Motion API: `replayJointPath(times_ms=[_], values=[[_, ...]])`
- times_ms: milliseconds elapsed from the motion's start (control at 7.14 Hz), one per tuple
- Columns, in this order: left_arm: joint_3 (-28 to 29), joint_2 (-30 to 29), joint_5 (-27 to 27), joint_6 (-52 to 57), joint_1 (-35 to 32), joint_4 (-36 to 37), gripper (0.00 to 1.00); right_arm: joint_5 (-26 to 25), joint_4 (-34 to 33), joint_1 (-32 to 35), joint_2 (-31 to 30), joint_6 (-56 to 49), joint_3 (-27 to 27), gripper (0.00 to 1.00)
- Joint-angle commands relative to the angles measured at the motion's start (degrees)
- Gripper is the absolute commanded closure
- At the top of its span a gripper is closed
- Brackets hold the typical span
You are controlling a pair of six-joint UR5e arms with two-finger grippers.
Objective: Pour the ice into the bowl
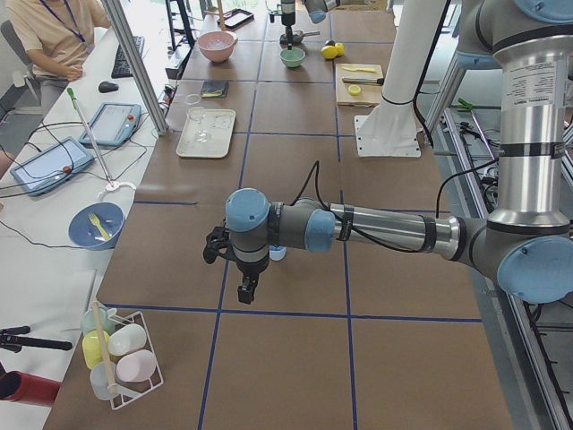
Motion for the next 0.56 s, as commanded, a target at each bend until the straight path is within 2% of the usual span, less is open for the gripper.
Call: replayJointPath(times_ms=[0, 140, 280, 420], values=[[-0.15, 0.0, 0.07, 0.0, 0.0, 0.0, 0.0, -0.71, 0.3, -2.54, 0.17, 1.41, -1.5, 0.04], [-0.07, 0.0, 0.07, 0.0, 0.0, 0.0, 0.0, -0.71, 0.3, -2.9, 1.04, 1.49, -2.55, 0.14], [-0.24, 0.09, 0.07, 0.0, 0.0, 0.0, 0.0, -0.71, 0.3, -3.25, 1.23, 1.49, -3.0, 0.59], [-0.24, 0.09, 0.07, 0.0, 0.0, 0.0, 0.0, -0.71, 0.39, -3.25, 1.23, 1.49, -2.91, 1.0]])
